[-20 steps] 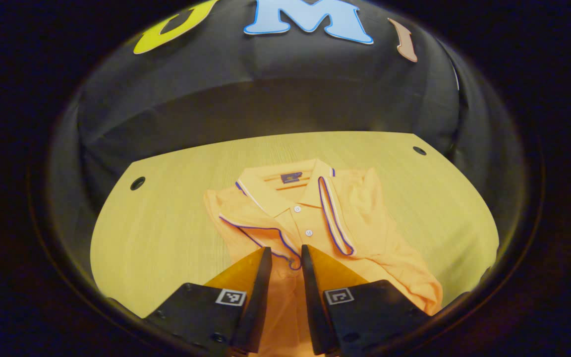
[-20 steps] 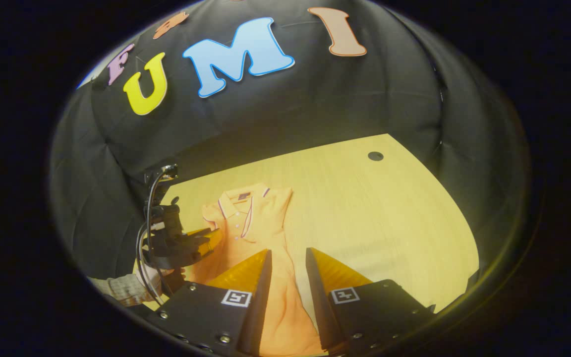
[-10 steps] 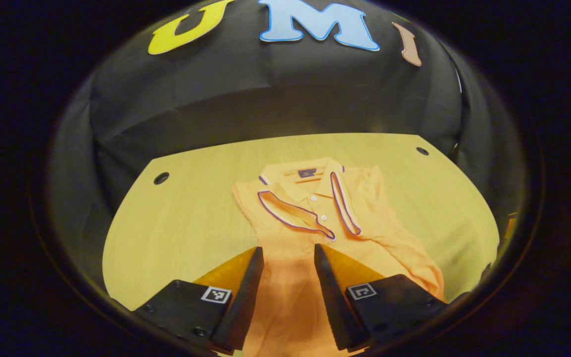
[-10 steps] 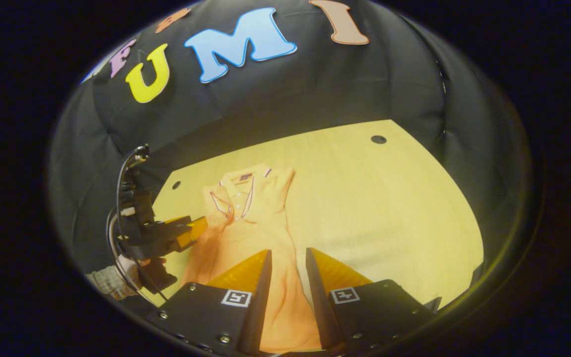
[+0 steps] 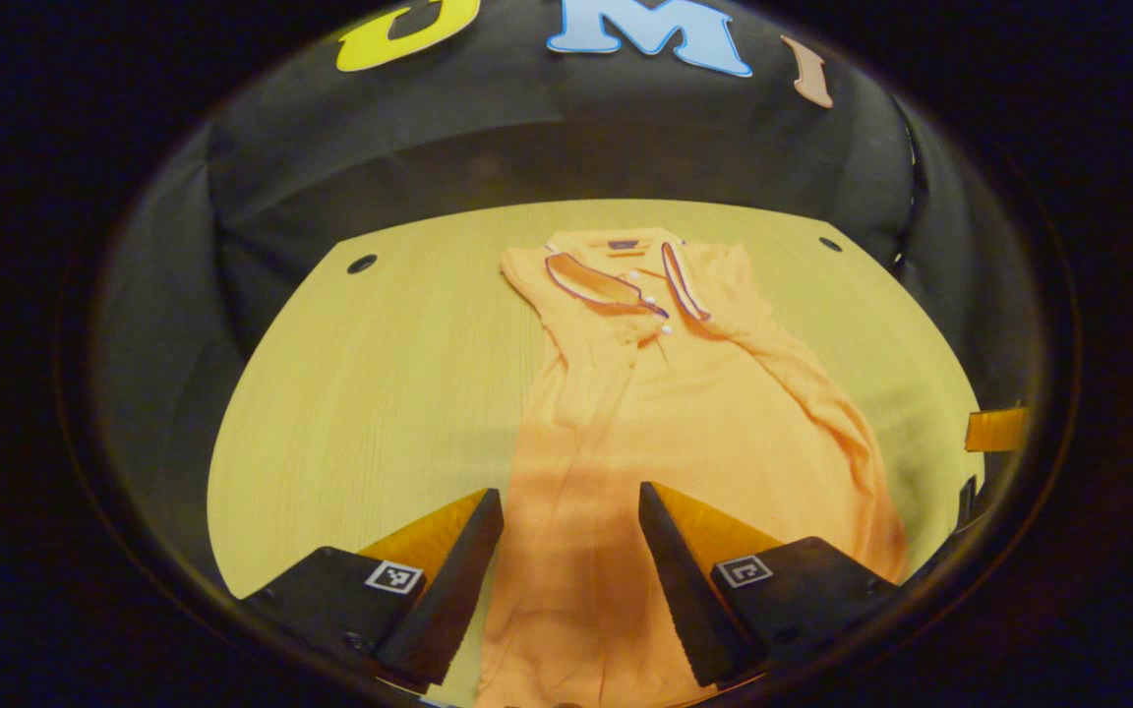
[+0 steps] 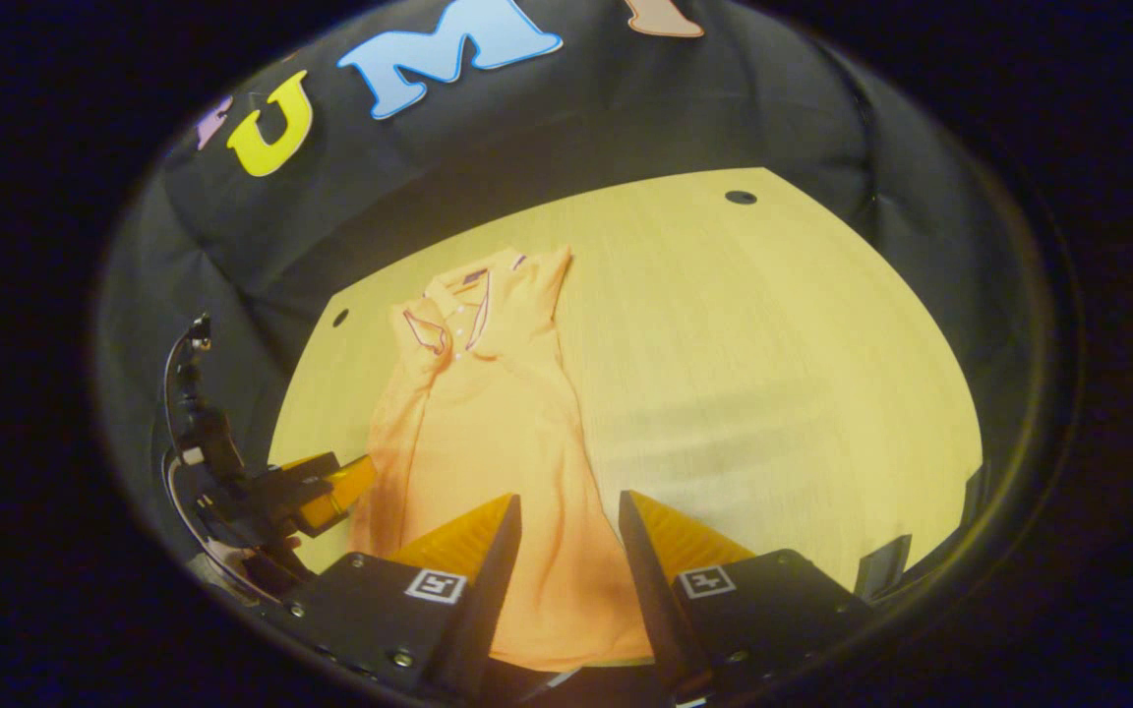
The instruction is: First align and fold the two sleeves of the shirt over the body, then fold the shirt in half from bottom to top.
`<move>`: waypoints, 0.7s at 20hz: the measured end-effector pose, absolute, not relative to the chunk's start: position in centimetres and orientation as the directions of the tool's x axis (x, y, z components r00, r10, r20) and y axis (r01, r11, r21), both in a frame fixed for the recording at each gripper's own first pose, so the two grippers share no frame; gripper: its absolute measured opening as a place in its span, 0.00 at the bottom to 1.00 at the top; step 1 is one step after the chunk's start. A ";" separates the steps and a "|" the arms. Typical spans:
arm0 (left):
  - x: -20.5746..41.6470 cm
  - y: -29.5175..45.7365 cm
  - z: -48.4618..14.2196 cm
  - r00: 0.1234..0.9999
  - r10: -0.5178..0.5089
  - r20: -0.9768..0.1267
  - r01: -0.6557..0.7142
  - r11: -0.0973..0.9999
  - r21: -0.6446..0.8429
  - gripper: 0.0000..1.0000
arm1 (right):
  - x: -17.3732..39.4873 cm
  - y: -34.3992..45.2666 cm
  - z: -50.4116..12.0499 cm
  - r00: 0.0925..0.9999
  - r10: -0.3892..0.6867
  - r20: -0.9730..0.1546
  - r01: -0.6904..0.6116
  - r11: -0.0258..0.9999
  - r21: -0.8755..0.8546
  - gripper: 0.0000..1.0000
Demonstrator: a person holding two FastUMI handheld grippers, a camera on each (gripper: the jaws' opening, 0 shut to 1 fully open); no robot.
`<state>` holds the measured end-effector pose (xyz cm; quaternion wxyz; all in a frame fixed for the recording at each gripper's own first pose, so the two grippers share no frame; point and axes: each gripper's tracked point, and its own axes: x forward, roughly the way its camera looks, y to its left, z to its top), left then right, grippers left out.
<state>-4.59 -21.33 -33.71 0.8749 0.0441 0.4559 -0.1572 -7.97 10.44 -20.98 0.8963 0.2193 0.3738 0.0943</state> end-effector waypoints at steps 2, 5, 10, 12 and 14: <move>-6.8 -19.9 -34.0 0.507 -0.216 -0.834 0.295 0.953 -0.067 0.93 | -8.8 10.9 -22.1 0.672 0.339 -0.658 0.000 0.889 0.457 0.79; -9.1 -18.5 -34.3 0.472 -0.186 -0.862 0.263 0.963 -0.064 0.93 | -10.1 12.0 -24.2 0.607 0.348 -0.714 0.004 0.898 0.441 0.83; -12.9 -16.1 -35.5 0.388 -0.127 -0.913 0.215 0.976 -0.044 0.94 | -12.4 13.0 -27.7 0.477 0.339 -0.811 0.007 0.921 0.389 0.83; -14.7 -15.2 -36.2 0.348 -0.111 -0.931 0.203 0.978 -0.041 0.92 | -13.1 13.1 -28.7 0.440 0.329 -0.836 0.004 0.930 0.367 0.83; -16.2 -14.6 -37.2 0.313 -0.094 -0.945 0.188 0.982 -0.036 0.94 | -13.7 13.3 -29.7 0.404 0.312 -0.860 0.000 0.940 0.341 0.83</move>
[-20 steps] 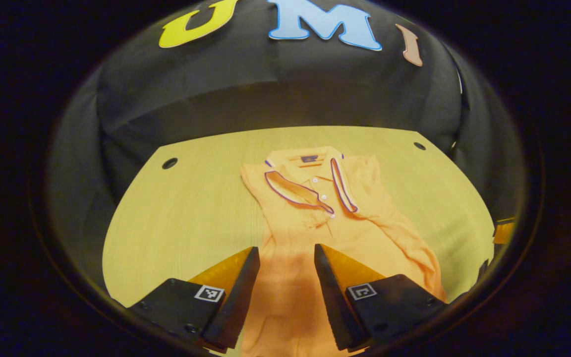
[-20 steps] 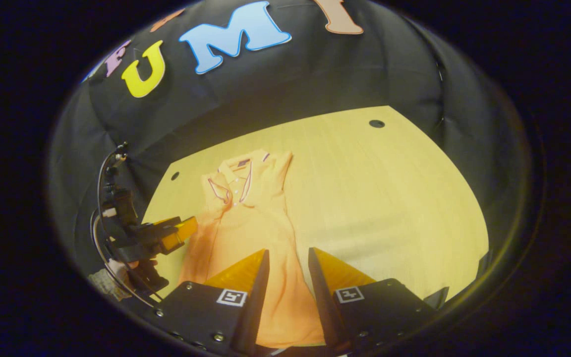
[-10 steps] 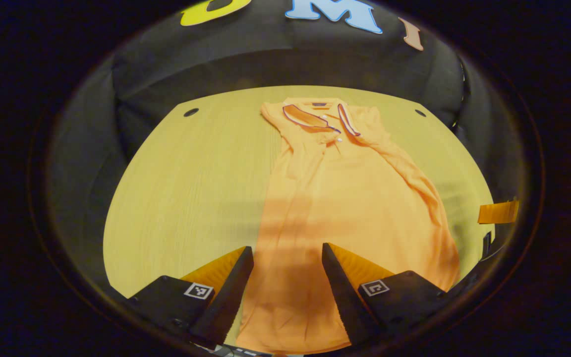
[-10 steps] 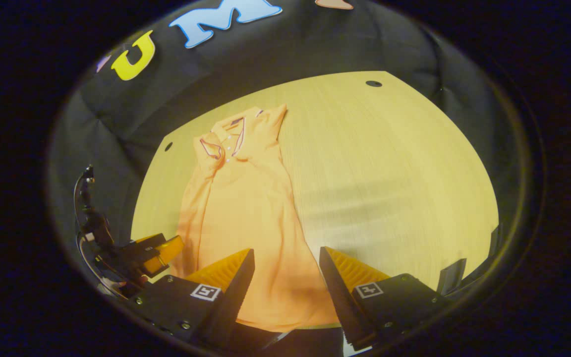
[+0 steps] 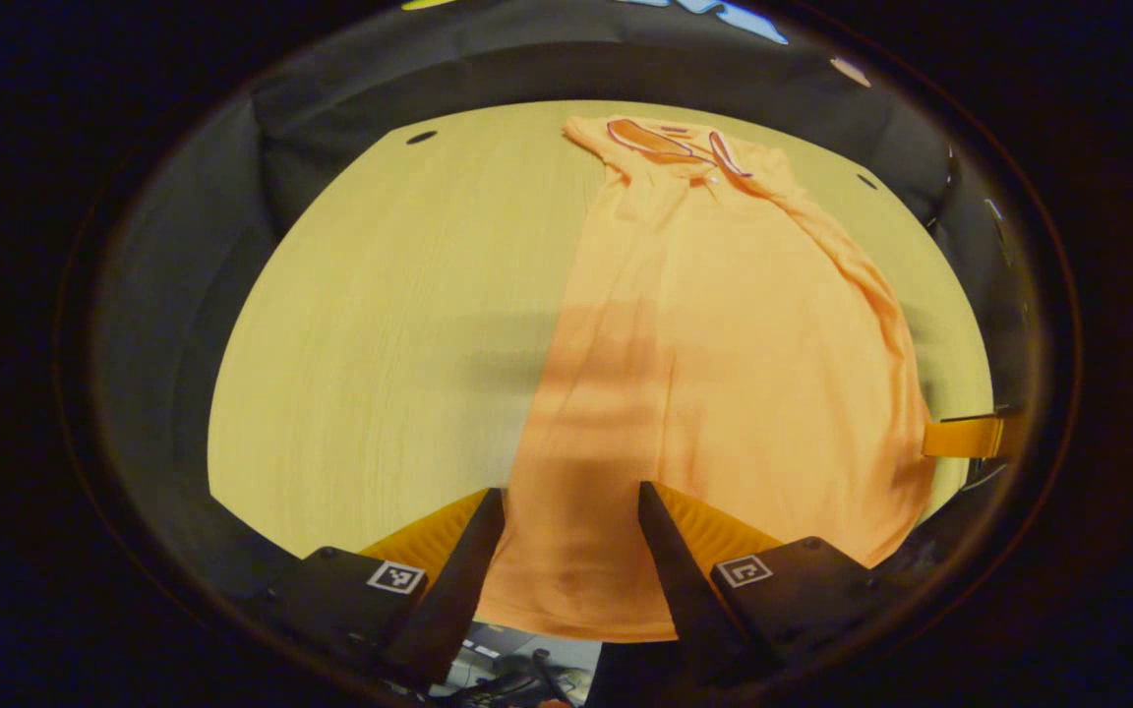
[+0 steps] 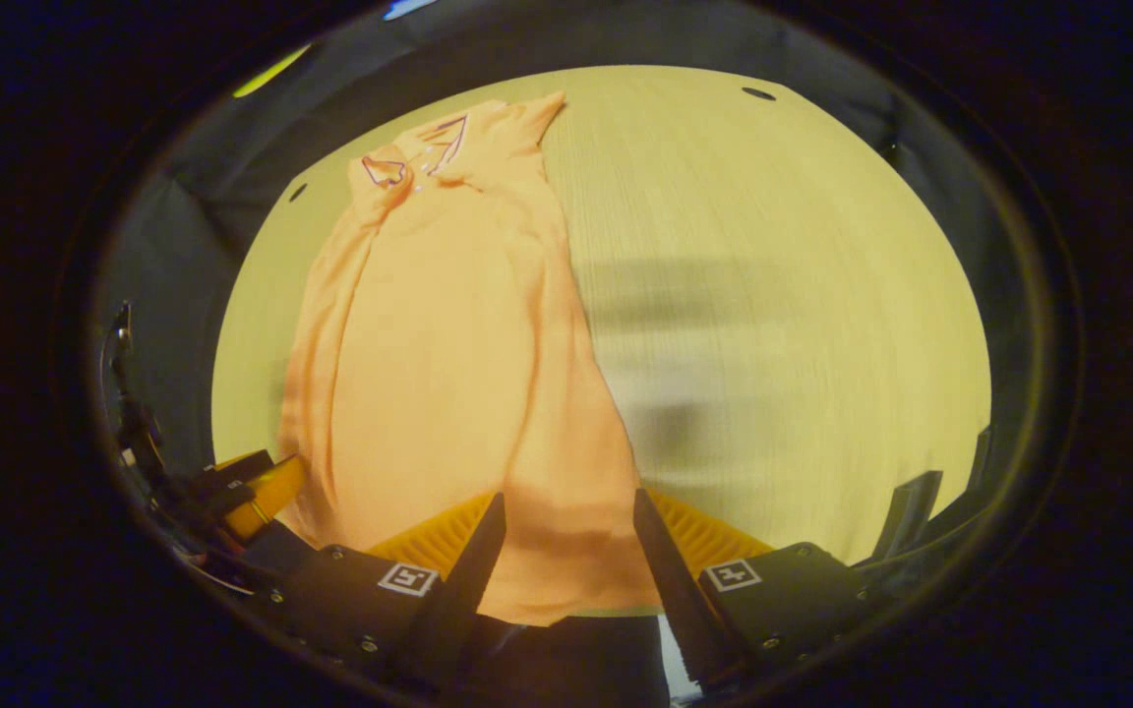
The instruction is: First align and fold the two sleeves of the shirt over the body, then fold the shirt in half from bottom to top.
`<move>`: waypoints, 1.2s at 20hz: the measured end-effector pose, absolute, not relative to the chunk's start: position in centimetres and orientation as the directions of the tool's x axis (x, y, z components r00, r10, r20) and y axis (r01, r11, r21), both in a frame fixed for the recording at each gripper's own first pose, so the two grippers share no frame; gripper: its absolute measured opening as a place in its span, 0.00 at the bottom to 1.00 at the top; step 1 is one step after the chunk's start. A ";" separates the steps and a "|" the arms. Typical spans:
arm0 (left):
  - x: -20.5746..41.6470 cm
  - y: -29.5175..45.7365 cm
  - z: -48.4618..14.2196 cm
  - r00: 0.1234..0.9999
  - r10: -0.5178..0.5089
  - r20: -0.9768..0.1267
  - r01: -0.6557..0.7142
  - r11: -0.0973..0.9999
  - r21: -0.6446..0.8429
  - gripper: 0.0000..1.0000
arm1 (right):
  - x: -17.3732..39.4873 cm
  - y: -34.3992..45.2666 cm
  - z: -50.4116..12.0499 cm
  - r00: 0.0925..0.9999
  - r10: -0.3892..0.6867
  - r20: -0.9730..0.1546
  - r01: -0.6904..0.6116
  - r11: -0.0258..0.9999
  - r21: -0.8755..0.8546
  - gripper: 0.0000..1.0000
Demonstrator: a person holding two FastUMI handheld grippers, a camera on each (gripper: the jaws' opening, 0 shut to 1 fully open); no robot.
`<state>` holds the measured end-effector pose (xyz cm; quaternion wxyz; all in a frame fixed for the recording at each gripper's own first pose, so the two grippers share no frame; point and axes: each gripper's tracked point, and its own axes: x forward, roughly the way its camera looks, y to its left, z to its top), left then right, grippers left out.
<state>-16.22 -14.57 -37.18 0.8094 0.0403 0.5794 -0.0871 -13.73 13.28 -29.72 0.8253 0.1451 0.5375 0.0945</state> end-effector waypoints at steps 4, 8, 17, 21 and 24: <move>-17.1 -14.5 -37.7 0.296 -0.091 -0.951 0.187 0.982 -0.036 0.91 | -14.0 14.1 -30.8 0.373 0.299 -0.879 -0.022 0.949 0.313 0.83; -16.5 -14.9 -38.2 0.266 -0.090 -0.960 0.199 0.979 -0.036 0.88 | -14.3 14.7 -31.4 0.343 0.296 -0.891 -0.033 0.952 0.304 0.83; -16.5 -14.7 -38.3 0.229 -0.113 -0.967 0.203 0.977 -0.066 0.89 | -13.7 14.8 -31.9 0.235 0.160 -0.959 0.037 0.984 0.173 0.87; -16.5 -15.0 -38.2 0.213 -0.112 -0.971 0.197 0.978 -0.069 0.88 | -13.9 14.9 -31.7 0.195 0.153 -0.969 0.053 0.985 0.166 0.91; -15.7 -16.0 -38.2 0.202 -0.108 -0.973 0.199 0.978 -0.067 0.61 | -13.9 14.7 -31.8 0.185 0.151 -0.971 0.071 0.984 0.166 0.83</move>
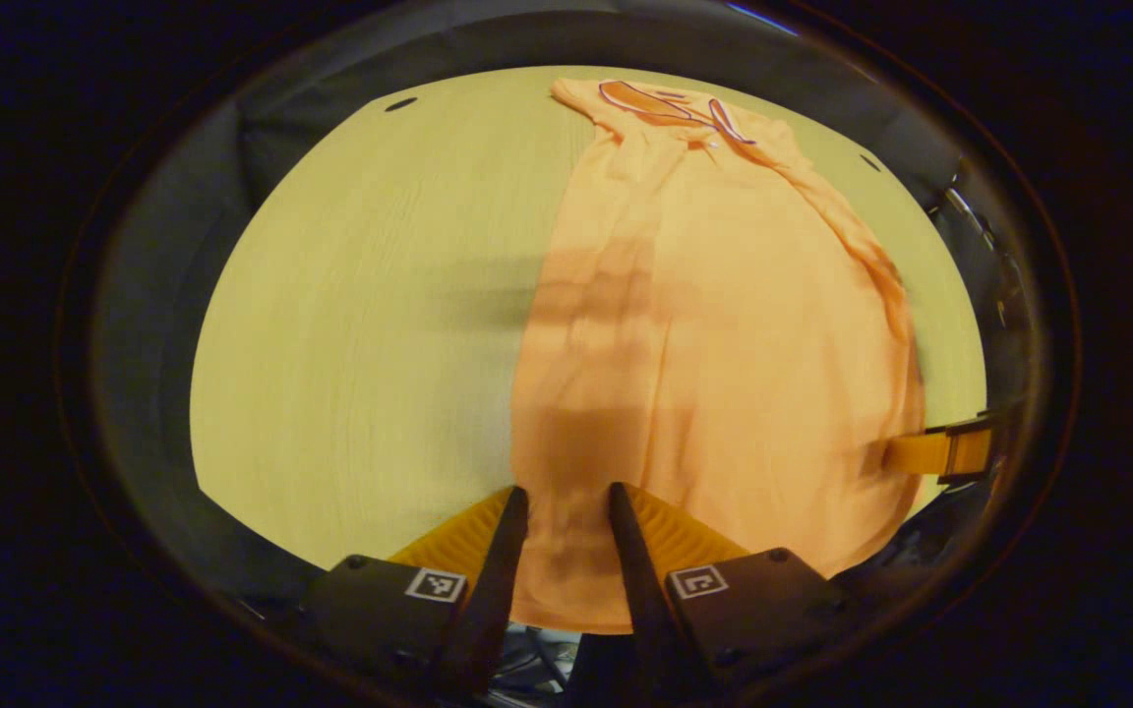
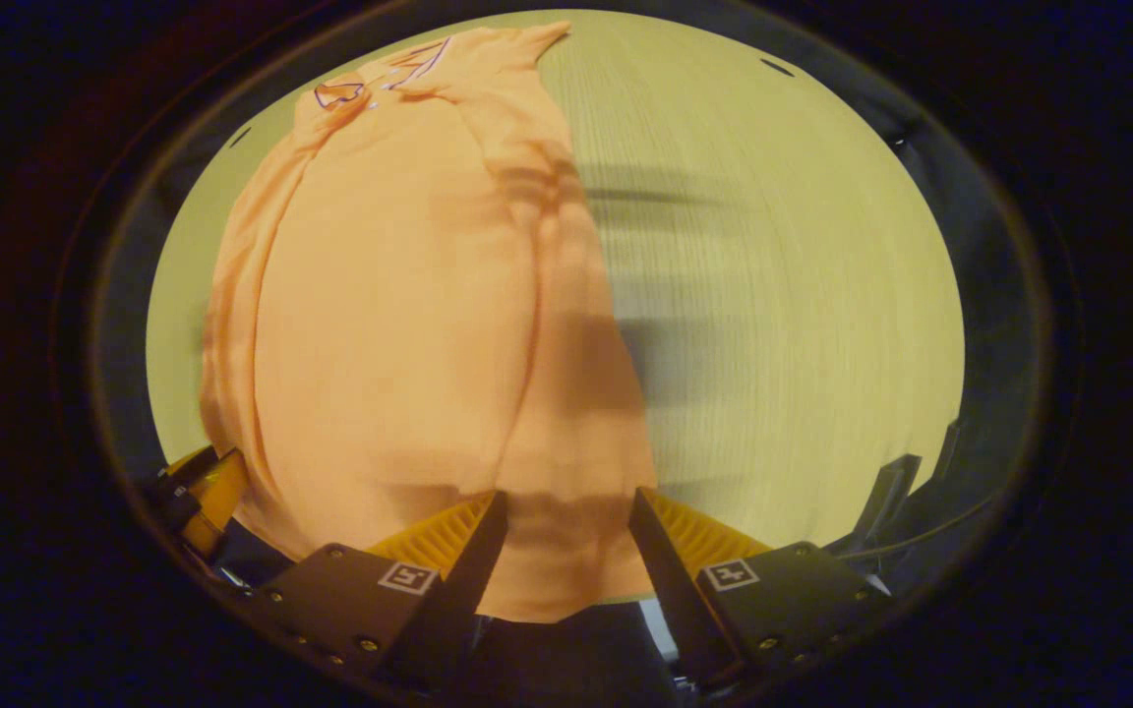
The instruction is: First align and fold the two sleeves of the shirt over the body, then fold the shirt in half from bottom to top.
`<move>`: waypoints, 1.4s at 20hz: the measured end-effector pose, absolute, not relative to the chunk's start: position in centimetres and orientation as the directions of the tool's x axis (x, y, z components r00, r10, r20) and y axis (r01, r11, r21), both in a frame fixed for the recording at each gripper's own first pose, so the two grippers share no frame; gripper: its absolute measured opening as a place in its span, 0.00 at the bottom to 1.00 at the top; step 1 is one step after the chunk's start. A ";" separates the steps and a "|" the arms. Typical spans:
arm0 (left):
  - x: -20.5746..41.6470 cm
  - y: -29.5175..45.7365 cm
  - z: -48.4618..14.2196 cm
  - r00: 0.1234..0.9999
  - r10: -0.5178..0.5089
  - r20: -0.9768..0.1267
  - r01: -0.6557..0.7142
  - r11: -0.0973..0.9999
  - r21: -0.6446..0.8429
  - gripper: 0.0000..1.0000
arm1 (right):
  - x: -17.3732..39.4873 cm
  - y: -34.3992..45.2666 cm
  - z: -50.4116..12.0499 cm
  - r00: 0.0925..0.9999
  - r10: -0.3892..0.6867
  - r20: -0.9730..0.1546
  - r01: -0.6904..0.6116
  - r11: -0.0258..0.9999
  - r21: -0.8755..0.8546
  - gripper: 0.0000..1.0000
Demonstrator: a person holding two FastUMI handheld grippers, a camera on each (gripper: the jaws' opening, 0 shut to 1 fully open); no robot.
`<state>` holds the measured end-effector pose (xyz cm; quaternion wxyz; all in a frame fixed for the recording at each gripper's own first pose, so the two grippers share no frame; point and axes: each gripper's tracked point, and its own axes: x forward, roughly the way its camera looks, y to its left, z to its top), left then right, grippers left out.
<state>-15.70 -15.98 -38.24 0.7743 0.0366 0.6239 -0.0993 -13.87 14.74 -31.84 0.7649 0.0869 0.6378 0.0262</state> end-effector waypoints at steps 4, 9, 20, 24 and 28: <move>-14.6 -17.4 -38.8 0.202 -0.098 -0.974 0.236 0.970 -0.049 0.13 | -14.0 14.8 -31.8 0.210 0.191 -0.959 0.149 0.963 0.224 0.13; -14.6 -17.2 -38.4 0.206 -0.107 -0.973 0.234 0.970 -0.057 0.07 | -14.0 14.8 -31.7 0.214 0.178 -0.960 0.133 0.969 0.209 0.05; -9.0 -17.9 -36.5 0.226 -0.131 -0.965 0.207 0.975 -0.083 0.07 | -12.1 14.7 -29.5 0.248 0.171 -0.954 0.135 0.969 0.209 0.05; -3.1 -19.4 -34.4 0.274 -0.146 -0.951 0.211 0.973 -0.088 0.06 | -8.2 13.8 -27.1 0.301 0.164 -0.939 0.148 0.965 0.215 0.05; 4.8 -21.5 -31.5 0.345 -0.157 -0.925 0.227 0.971 -0.080 0.06 | -1.5 12.7 -22.4 0.413 0.154 -0.898 0.146 0.962 0.231 0.05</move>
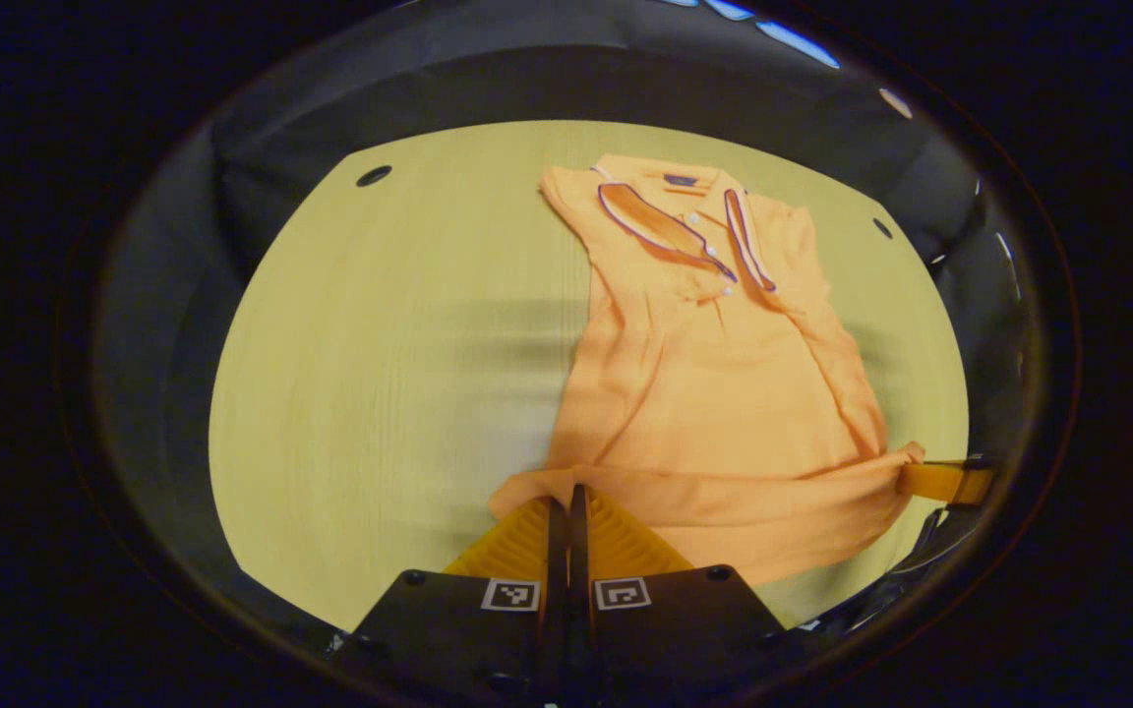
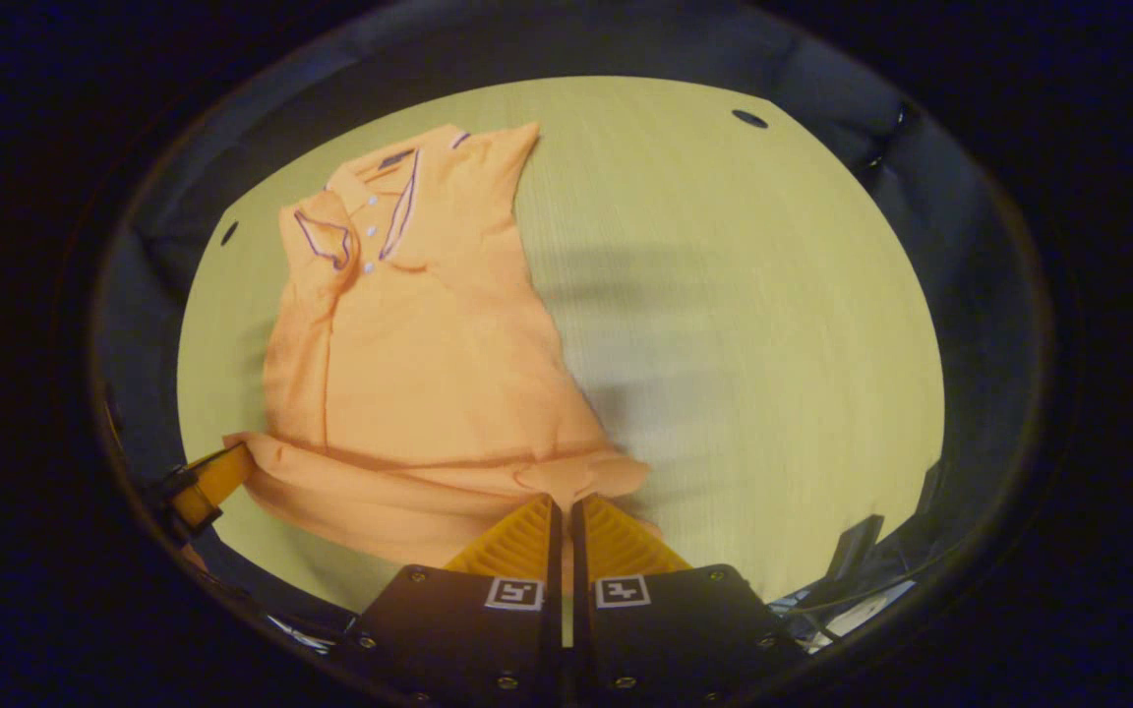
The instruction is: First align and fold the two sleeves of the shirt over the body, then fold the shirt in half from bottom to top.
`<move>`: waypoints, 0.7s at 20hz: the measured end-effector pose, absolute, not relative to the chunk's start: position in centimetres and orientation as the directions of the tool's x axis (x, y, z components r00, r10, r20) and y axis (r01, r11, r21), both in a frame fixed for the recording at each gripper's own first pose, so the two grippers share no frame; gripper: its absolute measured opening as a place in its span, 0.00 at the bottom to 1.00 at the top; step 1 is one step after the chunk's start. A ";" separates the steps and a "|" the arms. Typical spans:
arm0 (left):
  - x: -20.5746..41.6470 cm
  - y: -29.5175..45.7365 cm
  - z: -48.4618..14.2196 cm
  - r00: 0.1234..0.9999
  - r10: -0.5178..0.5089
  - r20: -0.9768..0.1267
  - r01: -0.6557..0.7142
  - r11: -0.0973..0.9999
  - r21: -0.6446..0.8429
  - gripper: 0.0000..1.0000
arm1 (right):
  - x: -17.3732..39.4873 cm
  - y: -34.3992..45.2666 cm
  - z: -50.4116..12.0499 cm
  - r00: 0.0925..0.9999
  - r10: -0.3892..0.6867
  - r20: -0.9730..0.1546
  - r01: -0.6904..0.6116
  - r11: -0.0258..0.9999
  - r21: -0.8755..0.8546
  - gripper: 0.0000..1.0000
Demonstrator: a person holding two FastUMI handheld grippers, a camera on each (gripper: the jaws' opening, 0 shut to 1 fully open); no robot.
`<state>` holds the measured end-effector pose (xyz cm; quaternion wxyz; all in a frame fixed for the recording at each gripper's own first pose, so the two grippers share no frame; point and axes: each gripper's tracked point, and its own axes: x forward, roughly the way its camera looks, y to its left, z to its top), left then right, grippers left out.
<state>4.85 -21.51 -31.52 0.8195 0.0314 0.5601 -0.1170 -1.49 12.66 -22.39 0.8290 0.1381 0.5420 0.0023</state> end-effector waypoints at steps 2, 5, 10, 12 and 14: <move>9.1 -22.8 -29.6 0.376 -0.160 -0.913 0.232 0.970 -0.075 0.07 | 1.9 12.3 -20.3 0.456 0.150 -0.877 0.142 0.961 0.239 0.05; 15.4 -25.0 -26.9 0.416 -0.166 -0.894 0.234 0.970 -0.071 0.06 | 6.9 11.9 -17.4 0.512 0.146 -0.847 0.134 0.960 0.247 0.05; 30.8 -27.0 -20.8 0.483 -0.179 -0.857 0.206 0.975 -0.087 0.06 | 14.8 11.3 -13.5 0.579 0.137 -0.804 0.137 0.955 0.262 0.05; 36.0 -27.3 -19.0 0.508 -0.180 -0.843 0.191 0.977 -0.094 0.06 | 17.2 10.9 -12.2 0.601 0.139 -0.787 0.146 0.949 0.279 0.05; 41.1 -28.1 -17.8 0.533 -0.183 -0.826 0.184 0.978 -0.097 0.06 | 20.0 10.5 -11.1 0.626 0.136 -0.768 0.154 0.943 0.293 0.05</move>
